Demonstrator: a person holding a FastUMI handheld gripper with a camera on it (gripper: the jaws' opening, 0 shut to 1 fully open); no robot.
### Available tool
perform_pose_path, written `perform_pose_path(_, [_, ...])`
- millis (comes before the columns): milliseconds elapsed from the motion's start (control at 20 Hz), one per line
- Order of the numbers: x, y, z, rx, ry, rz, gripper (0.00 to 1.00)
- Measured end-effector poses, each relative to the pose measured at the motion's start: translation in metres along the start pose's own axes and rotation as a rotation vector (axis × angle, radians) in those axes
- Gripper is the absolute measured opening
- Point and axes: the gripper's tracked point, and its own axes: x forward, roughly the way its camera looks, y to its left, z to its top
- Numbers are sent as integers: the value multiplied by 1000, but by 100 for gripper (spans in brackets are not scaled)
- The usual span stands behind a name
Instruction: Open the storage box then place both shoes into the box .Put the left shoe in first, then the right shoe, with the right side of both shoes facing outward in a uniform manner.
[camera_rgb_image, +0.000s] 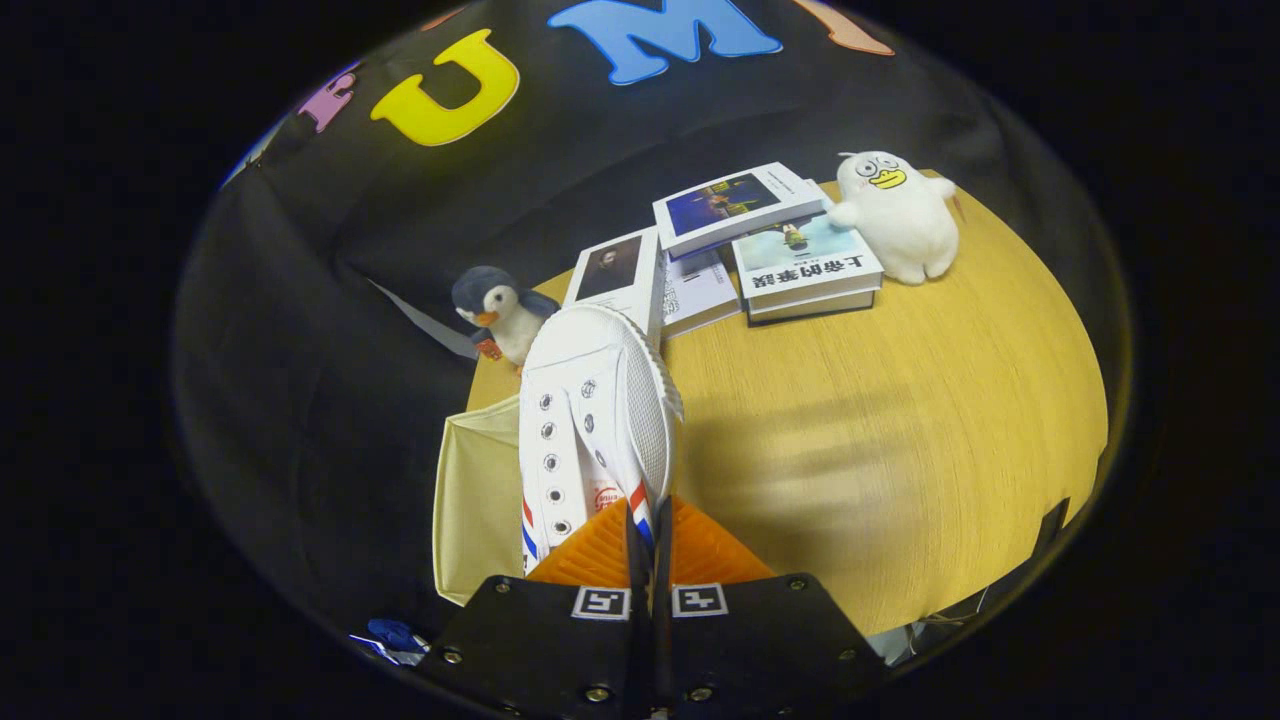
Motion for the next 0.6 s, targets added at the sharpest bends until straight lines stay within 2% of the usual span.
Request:
perform_pose_path(400, [24,63,-16,-48,32,48,1])
perform_pose_path(600, [38,83,-32,-79,55,41,1])
